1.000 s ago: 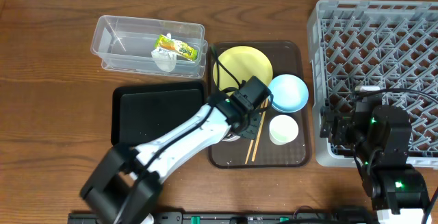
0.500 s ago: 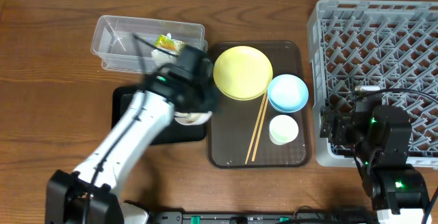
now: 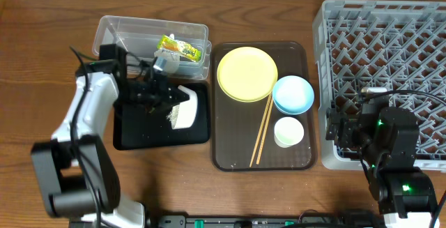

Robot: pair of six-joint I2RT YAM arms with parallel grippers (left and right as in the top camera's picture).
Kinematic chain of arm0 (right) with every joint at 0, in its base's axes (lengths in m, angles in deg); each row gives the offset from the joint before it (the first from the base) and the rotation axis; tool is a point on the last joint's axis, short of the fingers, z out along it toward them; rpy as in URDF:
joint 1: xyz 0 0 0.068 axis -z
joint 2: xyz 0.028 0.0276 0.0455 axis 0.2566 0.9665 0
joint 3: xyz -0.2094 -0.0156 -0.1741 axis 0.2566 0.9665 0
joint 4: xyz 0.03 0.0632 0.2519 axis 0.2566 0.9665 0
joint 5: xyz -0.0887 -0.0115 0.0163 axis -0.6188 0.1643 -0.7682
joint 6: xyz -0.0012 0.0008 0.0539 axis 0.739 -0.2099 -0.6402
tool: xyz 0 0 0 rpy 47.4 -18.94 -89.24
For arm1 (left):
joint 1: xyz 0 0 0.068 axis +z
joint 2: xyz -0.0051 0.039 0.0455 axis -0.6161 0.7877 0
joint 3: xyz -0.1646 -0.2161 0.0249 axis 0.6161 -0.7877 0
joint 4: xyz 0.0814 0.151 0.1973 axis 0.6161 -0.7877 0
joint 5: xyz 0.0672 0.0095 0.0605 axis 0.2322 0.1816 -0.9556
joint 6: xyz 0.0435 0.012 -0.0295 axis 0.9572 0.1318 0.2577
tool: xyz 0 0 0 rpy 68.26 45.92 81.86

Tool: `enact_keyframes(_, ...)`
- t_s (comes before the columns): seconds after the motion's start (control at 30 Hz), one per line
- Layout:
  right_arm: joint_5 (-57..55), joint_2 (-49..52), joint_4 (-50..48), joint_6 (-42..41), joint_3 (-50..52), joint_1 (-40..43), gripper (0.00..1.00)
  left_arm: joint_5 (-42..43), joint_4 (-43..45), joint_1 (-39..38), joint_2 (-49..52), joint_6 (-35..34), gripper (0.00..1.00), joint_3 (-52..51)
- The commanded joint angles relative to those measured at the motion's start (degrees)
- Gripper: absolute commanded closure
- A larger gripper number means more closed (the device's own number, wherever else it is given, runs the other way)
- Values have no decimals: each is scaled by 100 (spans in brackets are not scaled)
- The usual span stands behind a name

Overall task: Sort waste into correct bins and load items into the dishwasher rack
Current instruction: 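Tip the white bowl over the black tray to dump rice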

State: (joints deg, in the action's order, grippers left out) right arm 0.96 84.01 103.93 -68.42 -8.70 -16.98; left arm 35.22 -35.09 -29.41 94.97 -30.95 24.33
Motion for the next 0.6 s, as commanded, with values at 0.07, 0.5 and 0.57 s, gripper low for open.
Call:
enact_keyframes(0.07,28,-13,0,-57,-101,-59,1,1471,-227,439,651,326,94,9)
enact_keyframes(0.5,28,-13,0,-57,-101,-59,1,2583,-258,1001,1279,-754,94,9)
enact_keyframes(0.57,26,-13,0,-57,-101,-59,1,2583,-258,1058,1279,-1167,94,9)
